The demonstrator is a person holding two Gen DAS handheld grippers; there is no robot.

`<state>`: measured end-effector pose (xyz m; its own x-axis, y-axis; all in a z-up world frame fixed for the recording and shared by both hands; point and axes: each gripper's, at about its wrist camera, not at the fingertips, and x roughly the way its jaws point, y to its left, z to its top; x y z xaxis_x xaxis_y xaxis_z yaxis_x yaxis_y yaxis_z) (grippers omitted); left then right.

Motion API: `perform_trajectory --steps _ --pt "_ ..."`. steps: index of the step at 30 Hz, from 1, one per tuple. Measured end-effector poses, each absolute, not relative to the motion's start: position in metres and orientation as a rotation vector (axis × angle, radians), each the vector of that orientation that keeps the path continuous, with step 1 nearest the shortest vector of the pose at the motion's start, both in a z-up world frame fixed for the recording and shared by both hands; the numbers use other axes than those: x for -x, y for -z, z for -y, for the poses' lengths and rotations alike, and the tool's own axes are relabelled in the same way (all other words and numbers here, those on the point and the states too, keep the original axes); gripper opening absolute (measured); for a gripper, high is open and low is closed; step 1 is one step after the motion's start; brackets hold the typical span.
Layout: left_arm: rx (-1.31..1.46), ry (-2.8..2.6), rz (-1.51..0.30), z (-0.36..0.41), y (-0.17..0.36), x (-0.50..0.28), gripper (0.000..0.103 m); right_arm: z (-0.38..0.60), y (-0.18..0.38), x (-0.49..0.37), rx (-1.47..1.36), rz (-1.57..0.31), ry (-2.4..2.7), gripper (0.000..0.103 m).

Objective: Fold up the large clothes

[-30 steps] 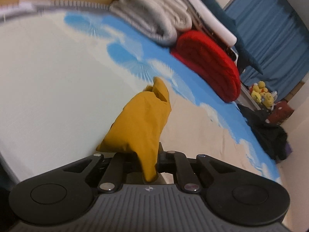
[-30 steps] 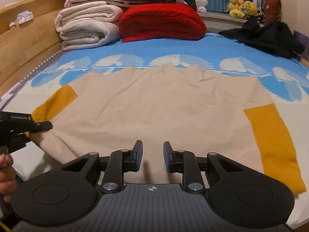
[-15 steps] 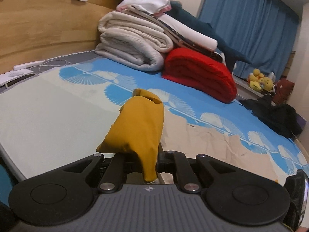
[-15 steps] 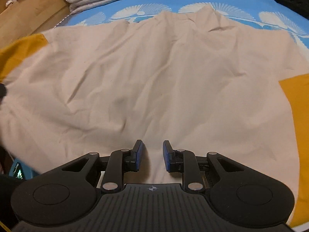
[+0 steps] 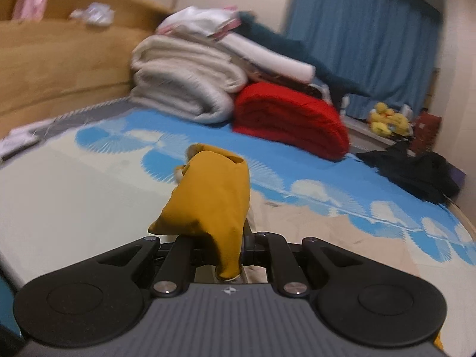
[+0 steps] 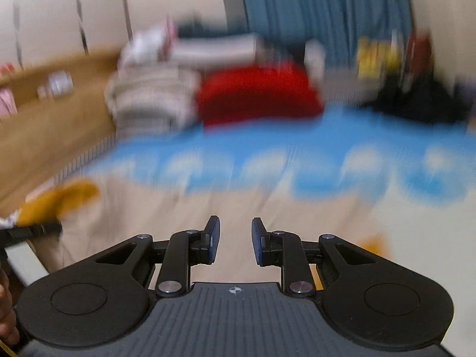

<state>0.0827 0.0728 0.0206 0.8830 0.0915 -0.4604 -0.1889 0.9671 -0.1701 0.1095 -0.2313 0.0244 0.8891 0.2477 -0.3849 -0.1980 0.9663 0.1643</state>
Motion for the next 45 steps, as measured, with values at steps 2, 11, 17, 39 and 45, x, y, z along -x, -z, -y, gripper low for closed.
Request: perform_trajectory --steps 2,11,17,39,45 --pt "0.161 -0.114 -0.445 -0.047 -0.031 -0.082 0.010 0.276 -0.052 -0.085 -0.091 -0.261 -0.194 0.029" --pt "-0.094 0.166 -0.370 0.138 -0.059 -0.071 0.010 0.428 -0.028 -0.037 -0.243 -0.203 0.084 0.030" --pt "-0.306 0.453 -0.511 0.276 -0.012 -0.076 0.011 0.469 -0.012 -0.043 -0.325 -0.268 0.069 0.035" --pt "0.045 0.345 -0.818 0.074 0.039 -0.166 0.072 0.400 0.052 -0.117 -0.296 -0.815 -0.066 0.052" --pt "0.160 0.346 -0.843 0.064 0.048 -0.183 0.079 0.398 0.046 -0.104 -0.302 -0.751 -0.062 0.003"
